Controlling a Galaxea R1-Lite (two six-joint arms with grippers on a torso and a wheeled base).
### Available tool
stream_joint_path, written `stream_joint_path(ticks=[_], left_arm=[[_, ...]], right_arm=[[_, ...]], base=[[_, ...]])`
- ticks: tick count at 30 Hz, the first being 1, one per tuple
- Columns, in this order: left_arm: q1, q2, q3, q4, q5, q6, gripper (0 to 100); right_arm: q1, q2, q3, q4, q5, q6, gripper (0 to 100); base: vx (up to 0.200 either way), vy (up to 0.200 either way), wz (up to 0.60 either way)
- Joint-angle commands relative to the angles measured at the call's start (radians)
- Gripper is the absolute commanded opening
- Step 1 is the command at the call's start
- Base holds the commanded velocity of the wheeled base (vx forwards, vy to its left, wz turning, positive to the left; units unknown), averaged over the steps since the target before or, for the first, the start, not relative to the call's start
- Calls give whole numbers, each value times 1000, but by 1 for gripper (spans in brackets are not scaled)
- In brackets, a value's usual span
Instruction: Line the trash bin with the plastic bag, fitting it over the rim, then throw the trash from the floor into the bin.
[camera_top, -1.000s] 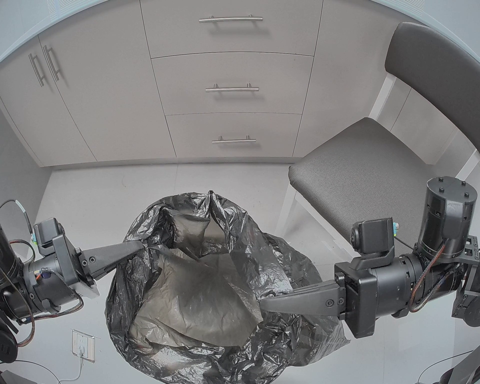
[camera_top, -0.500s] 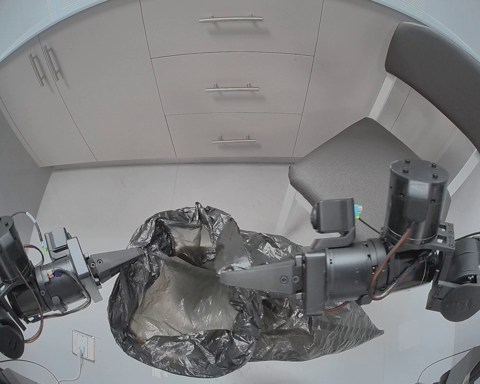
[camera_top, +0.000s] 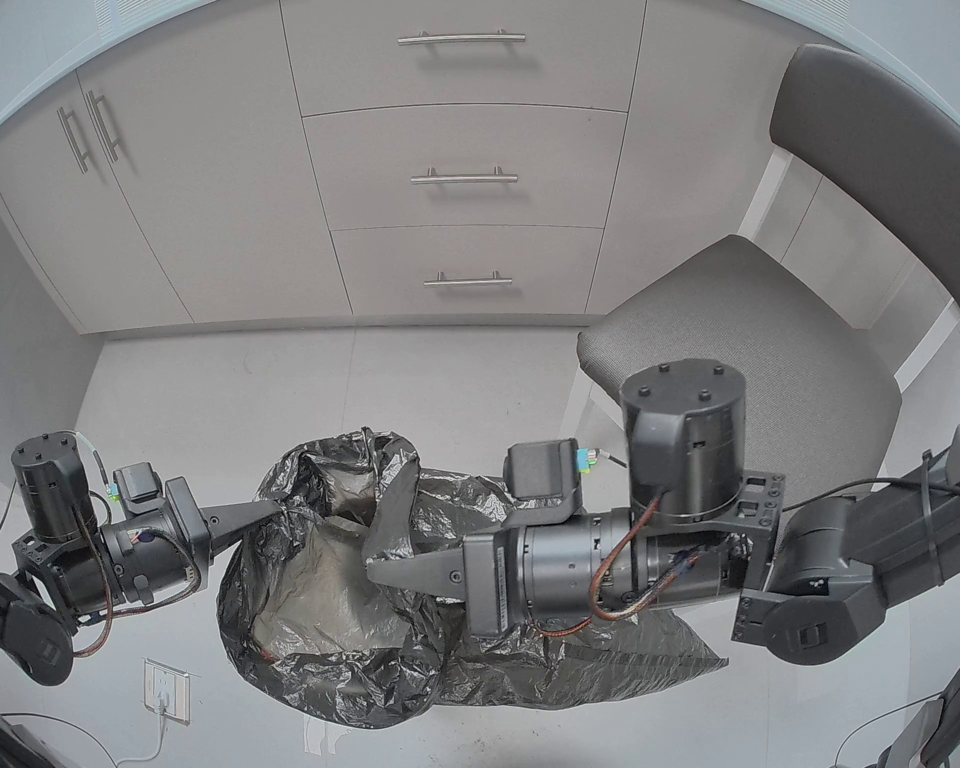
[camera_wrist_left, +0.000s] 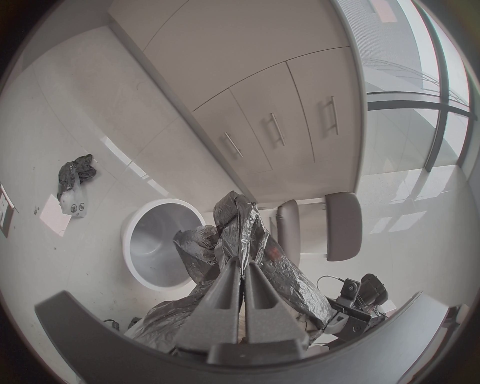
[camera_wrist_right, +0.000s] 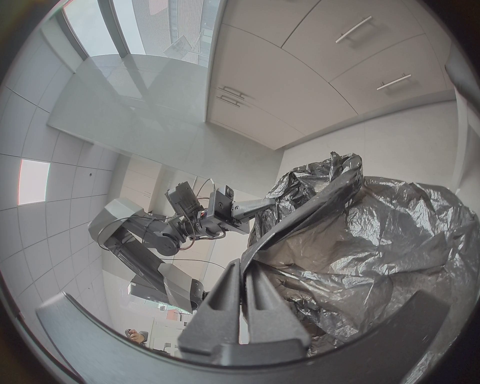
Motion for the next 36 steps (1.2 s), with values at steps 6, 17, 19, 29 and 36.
stream_joint_path(ticks=[6, 17, 19, 29, 36], left_arm=[[45, 150, -23, -78, 1, 4, 0], [66, 205, -15, -151, -4, 4, 0], [68, 205, -6, -151, -4, 4, 0], [70, 274, 39, -153, 1, 115, 0], [66, 400, -75, -153, 1, 122, 0]], right_arm=[[-5, 113, -87, 6, -10, 0, 0], [18, 182, -138, 11, -79, 0, 0], [38, 180, -127, 11, -80, 0, 0], [58, 209, -99, 10, -83, -2, 0], [21, 254, -133, 6, -149, -12, 0]], base=[[0, 0, 0], [0, 0, 0], [0, 0, 0], [0, 0, 0], [0, 0, 0]])
